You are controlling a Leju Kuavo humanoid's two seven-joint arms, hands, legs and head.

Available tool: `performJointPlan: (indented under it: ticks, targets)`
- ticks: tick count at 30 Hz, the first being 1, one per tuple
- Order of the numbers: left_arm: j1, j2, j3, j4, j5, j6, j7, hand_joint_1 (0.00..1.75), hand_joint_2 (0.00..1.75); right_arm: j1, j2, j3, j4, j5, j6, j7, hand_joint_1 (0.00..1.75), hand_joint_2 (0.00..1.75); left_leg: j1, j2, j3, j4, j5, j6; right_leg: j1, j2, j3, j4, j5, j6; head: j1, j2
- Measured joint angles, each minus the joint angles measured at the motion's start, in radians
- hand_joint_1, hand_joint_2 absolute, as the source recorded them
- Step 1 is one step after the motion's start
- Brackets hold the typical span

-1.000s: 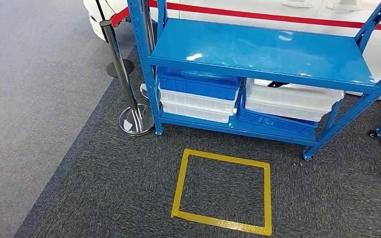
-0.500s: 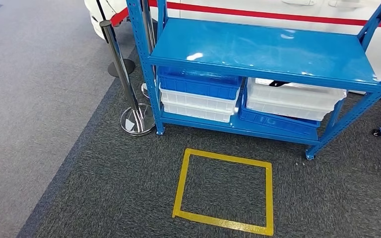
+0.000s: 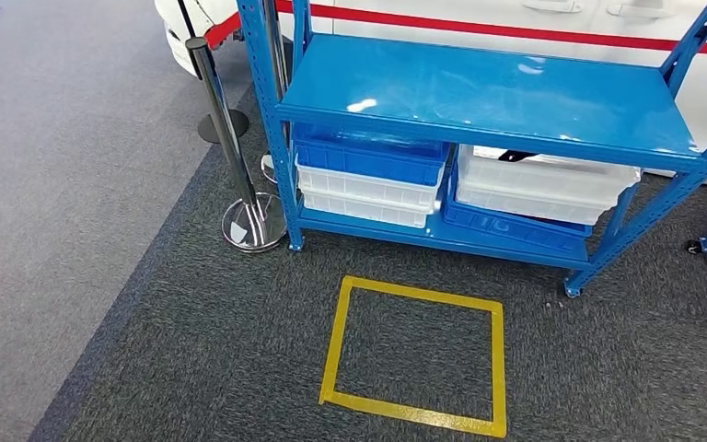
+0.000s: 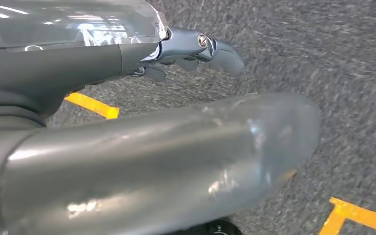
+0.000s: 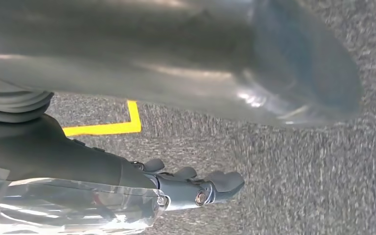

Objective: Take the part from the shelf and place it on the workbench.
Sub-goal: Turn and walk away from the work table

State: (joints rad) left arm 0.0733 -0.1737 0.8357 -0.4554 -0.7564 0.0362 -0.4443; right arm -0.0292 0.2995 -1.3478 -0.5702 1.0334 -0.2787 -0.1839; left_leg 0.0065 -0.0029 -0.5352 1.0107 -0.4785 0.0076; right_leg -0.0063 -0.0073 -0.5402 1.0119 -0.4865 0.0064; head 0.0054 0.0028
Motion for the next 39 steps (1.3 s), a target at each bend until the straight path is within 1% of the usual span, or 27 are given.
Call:
performJointPlan:
  ticks: [2,3,5,6,7,8,10,12,13,15,17,18,20,21,22,23,24,26,28,30,31,33,35,36,37,38,39]
  targets:
    - [-0.003,0.000,0.013,0.008,-0.002,0.000,0.000,0.00,0.00,-0.005,-0.005,-0.010,0.014,0.000,-0.001,0.002,0.00,0.00,0.002,0.001,0.003,-0.006,0.007,0.014,-0.003,0.002,-0.009,0.027,-0.023,0.011,0.003,0.000]
    - [-0.005,0.000,0.019,0.011,-0.006,0.000,0.001,0.00,0.00,-0.007,-0.007,-0.015,0.020,0.000,-0.001,0.003,0.00,0.00,0.004,0.002,0.003,-0.009,0.010,0.020,-0.005,0.002,-0.027,0.066,-0.049,0.015,0.005,0.000]
    - [-0.009,0.000,0.033,0.015,-0.022,-0.002,0.000,0.00,0.00,-0.009,-0.012,-0.026,0.032,-0.007,-0.002,0.004,0.00,0.00,0.003,0.003,-0.001,-0.009,0.012,0.024,-0.007,0.003,-0.088,0.193,-0.116,0.021,0.009,0.000]
    - [-0.010,0.000,0.043,0.017,-0.034,-0.006,-0.003,0.00,0.00,-0.011,-0.014,-0.032,0.037,-0.015,-0.001,0.004,0.00,0.00,0.002,0.004,-0.002,-0.008,0.012,0.025,-0.007,0.003,-0.116,0.248,-0.134,0.022,0.009,0.000]
    - [-0.012,0.000,0.054,0.017,-0.046,-0.012,-0.009,0.00,0.00,-0.012,-0.017,-0.039,0.043,-0.026,0.000,0.001,0.00,0.00,0.001,0.006,-0.002,-0.008,0.012,0.025,-0.007,0.003,-0.130,0.273,-0.132,0.022,0.009,0.000]
    - [-0.013,-0.001,0.066,0.018,-0.060,-0.020,-0.018,0.00,0.00,-0.013,-0.020,-0.047,0.048,-0.041,0.002,-0.005,0.00,0.00,0.001,0.010,0.000,-0.008,0.011,0.025,-0.007,0.002,-0.126,0.259,-0.110,0.021,0.010,0.000]
    - [-0.016,-0.002,0.090,0.018,-0.092,-0.039,-0.044,0.00,0.00,-0.018,-0.026,-0.061,0.059,-0.071,0.010,-0.024,0.00,0.00,0.000,0.019,0.006,-0.007,0.007,0.023,-0.005,-0.013,-0.070,0.139,-0.037,0.013,0.010,0.000]
    - [-0.018,-0.004,0.113,0.018,-0.121,-0.053,-0.066,0.00,0.00,-0.029,-0.032,-0.071,0.070,-0.090,0.018,-0.042,0.00,0.00,-0.006,0.031,0.010,-0.005,0.000,0.014,0.003,-0.036,-0.023,0.029,0.005,0.001,0.010,0.000]
    - [-0.020,-0.005,0.124,0.018,-0.132,-0.058,-0.073,0.00,0.00,-0.033,-0.034,-0.074,0.076,-0.094,0.020,-0.048,0.00,0.00,-0.008,0.039,0.011,-0.004,-0.003,0.009,0.007,-0.040,-0.016,0.007,0.009,-0.004,0.009,0.000]
    - [-0.026,-0.006,0.141,0.018,-0.148,-0.065,-0.083,0.00,0.00,-0.038,-0.039,-0.077,0.087,-0.097,0.021,-0.053,0.00,0.00,-0.010,0.054,0.014,-0.006,-0.007,-0.002,0.008,-0.024,-0.018,0.001,0.011,-0.013,0.009,0.000]
    - [-0.031,-0.006,0.153,0.018,-0.156,-0.068,-0.088,0.00,0.00,-0.038,-0.042,-0.081,0.096,-0.099,0.022,-0.055,0.00,0.00,-0.008,0.047,0.008,0.019,-0.029,-0.013,0.002,-0.010,-0.017,-0.005,0.017,-0.025,0.007,0.000]
    - [-0.033,-0.006,0.158,0.018,-0.158,-0.068,-0.090,0.00,0.00,-0.038,-0.043,-0.083,0.100,-0.099,0.021,-0.055,0.00,0.00,-0.006,0.036,-0.008,0.060,-0.057,-0.018,-0.001,-0.004,-0.016,-0.008,0.019,-0.031,0.006,0.000]
    - [-0.033,-0.007,0.167,0.018,-0.165,-0.069,-0.091,0.00,0.00,-0.039,-0.045,-0.085,0.108,-0.099,0.021,-0.054,0.00,0.00,-0.002,0.016,-0.064,0.187,-0.125,-0.025,-0.001,0.010,-0.019,-0.008,0.021,-0.037,0.002,0.000]
    - [-0.033,-0.007,0.171,0.018,-0.171,-0.070,-0.092,0.00,0.00,-0.038,-0.047,-0.086,0.113,-0.099,0.020,-0.053,0.00,0.00,0.000,0.013,-0.092,0.247,-0.149,-0.027,-0.001,0.018,-0.020,-0.008,0.021,-0.038,0.002,0.000]
    - [-0.032,-0.008,0.175,0.018,-0.176,-0.070,-0.092,0.00,0.00,-0.038,-0.048,-0.088,0.118,-0.099,0.020,-0.051,0.00,0.00,0.001,0.012,-0.106,0.277,-0.152,-0.029,0.000,0.028,-0.020,-0.007,0.021,-0.038,0.002,0.000]
    - [-0.032,-0.008,0.179,0.018,-0.181,-0.071,-0.092,0.00,0.00,-0.038,-0.050,-0.089,0.124,-0.099,0.020,-0.049,0.00,0.00,0.002,0.011,-0.103,0.270,-0.135,-0.029,0.000,0.039,-0.020,-0.005,0.021,-0.038,0.002,0.000]
    - [-0.033,-0.008,0.183,0.018,-0.188,-0.072,-0.092,0.00,0.00,-0.038,-0.052,-0.090,0.130,-0.099,0.019,-0.048,0.00,0.00,0.003,0.008,-0.084,0.229,-0.104,-0.028,0.000,0.050,-0.019,-0.004,0.021,-0.037,0.002,0.000]
    - [-0.033,-0.008,0.192,0.018,-0.200,-0.074,-0.091,0.00,0.00,-0.040,-0.055,-0.092,0.142,-0.099,0.018,-0.048,0.00,0.00,0.006,-0.027,-0.022,0.091,-0.038,-0.022,0.001,0.072,-0.021,0.003,0.019,-0.033,0.002,0.000]
    - [-0.034,-0.009,0.202,0.018,-0.214,-0.078,-0.091,0.00,0.00,-0.043,-0.058,-0.092,0.151,-0.099,0.015,-0.047,0.00,0.00,0.006,-0.058,0.011,0.012,-0.016,-0.015,0.001,0.091,-0.028,0.009,0.020,-0.021,0.003,0.000]
    - [-0.038,-0.011,0.212,0.018,-0.227,-0.082,-0.092,0.00,0.00,-0.042,-0.061,-0.092,0.158,-0.092,0.007,-0.041,0.00,0.00,0.005,-0.053,0.012,0.003,-0.017,-0.008,-0.001,0.104,-0.033,0.008,0.023,-0.007,0.003,0.000]
    - [-0.041,-0.012,0.216,0.018,-0.234,-0.085,-0.094,0.00,0.00,-0.040,-0.063,-0.092,0.161,-0.086,0.003,-0.036,0.00,0.00,0.006,-0.046,0.014,-0.002,-0.014,-0.001,-0.002,0.101,-0.034,0.009,0.022,-0.001,0.003,0.000]
    - [-0.044,-0.015,0.225,0.018,-0.249,-0.094,-0.101,0.00,0.00,-0.039,-0.068,-0.091,0.166,-0.076,-0.002,-0.029,0.00,0.00,0.011,-0.036,0.019,-0.014,-0.011,0.014,-0.001,0.067,-0.053,0.048,-0.001,0.008,0.006,0.000]
    - [-0.043,-0.017,0.239,0.018,-0.268,-0.103,-0.109,0.00,0.00,-0.041,-0.071,-0.090,0.170,-0.070,-0.002,-0.025,0.00,0.00,0.010,-0.025,0.022,-0.019,-0.020,0.024,-0.002,0.028,-0.114,0.161,-0.052,0.015,0.010,0.000]
    - [-0.042,-0.018,0.248,0.018,-0.278,-0.105,-0.111,0.00,0.00,-0.041,-0.072,-0.090,0.172,-0.067,-0.001,-0.023,0.00,0.00,0.010,-0.019,0.024,-0.019,-0.025,0.025,-0.004,0.020,-0.151,0.228,-0.073,0.018,0.010,0.000]
    - [-0.040,-0.019,0.257,0.018,-0.289,-0.106,-0.112,0.00,0.00,-0.040,-0.073,-0.089,0.173,-0.063,-0.001,-0.019,0.00,0.00,0.009,-0.012,0.029,-0.019,-0.031,0.025,-0.006,0.016,-0.179,0.273,-0.079,0.021,0.010,0.000]
    - [-0.040,-0.021,0.265,0.018,-0.301,-0.107,-0.113,0.00,0.00,-0.038,-0.073,-0.088,0.175,-0.058,-0.001,-0.014,0.00,0.00,0.009,-0.007,0.036,-0.019,-0.036,0.023,-0.007,0.014,-0.189,0.285,-0.068,0.022,0.010,0.000]
    - [-0.040,-0.023,0.274,0.018,-0.313,-0.109,-0.113,0.00,0.00,-0.035,-0.074,-0.088,0.175,-0.052,-0.001,-0.008,0.00,0.00,0.009,-0.004,0.047,-0.019,-0.043,0.020,-0.008,0.013,-0.178,0.257,-0.037,0.022,0.010,0.000]
